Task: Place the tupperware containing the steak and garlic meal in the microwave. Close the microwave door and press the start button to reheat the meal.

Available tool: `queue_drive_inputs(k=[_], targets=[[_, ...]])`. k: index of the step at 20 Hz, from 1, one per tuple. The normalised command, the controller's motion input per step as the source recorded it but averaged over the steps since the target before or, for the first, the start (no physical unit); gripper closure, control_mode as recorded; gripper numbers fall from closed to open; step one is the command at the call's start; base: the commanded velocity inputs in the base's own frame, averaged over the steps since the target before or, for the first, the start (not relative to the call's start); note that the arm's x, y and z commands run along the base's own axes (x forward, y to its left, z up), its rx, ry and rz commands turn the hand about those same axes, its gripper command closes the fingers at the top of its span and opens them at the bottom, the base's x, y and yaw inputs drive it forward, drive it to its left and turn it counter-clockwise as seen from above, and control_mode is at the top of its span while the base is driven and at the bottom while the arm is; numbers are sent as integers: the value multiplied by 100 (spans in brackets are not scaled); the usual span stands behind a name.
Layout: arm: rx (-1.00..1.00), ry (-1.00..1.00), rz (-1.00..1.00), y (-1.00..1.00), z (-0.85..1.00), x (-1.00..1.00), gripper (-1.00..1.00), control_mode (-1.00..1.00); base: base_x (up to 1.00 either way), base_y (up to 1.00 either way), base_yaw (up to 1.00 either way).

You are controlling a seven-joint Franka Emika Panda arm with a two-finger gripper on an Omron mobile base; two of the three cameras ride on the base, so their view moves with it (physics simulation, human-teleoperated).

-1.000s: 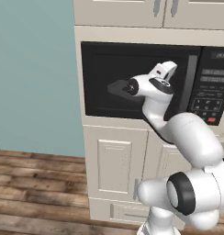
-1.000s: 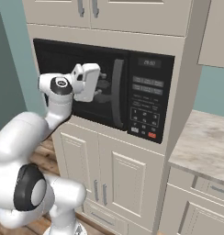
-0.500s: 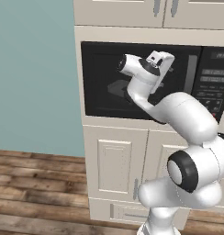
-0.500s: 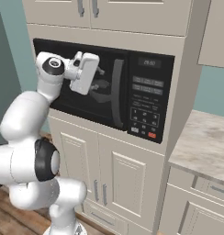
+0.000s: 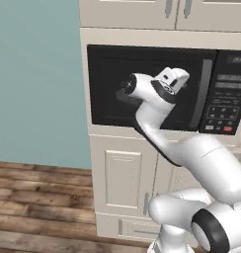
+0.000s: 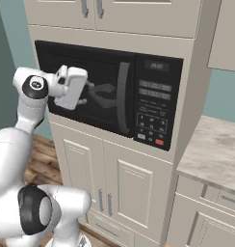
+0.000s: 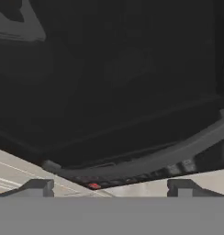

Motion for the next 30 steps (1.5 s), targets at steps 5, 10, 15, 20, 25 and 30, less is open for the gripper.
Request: queue_drive_inputs(k=[5, 10, 15, 20, 25, 30], targets=[[5, -37, 9, 3, 1, -97, -100, -100, 0, 0, 0], [21, -26, 12, 10, 30, -84, -100, -100, 0, 0, 0], [40, -16, 12, 0, 17, -97, -100, -100, 0, 0, 0], [55, -10, 10, -7, 0, -94, -100, -100, 0, 0, 0], [69, -25, 4, -39, -4, -82, -100, -100, 0, 0, 0], [74, -33, 9, -72, -28, -38, -100, -100, 0, 0, 0]])
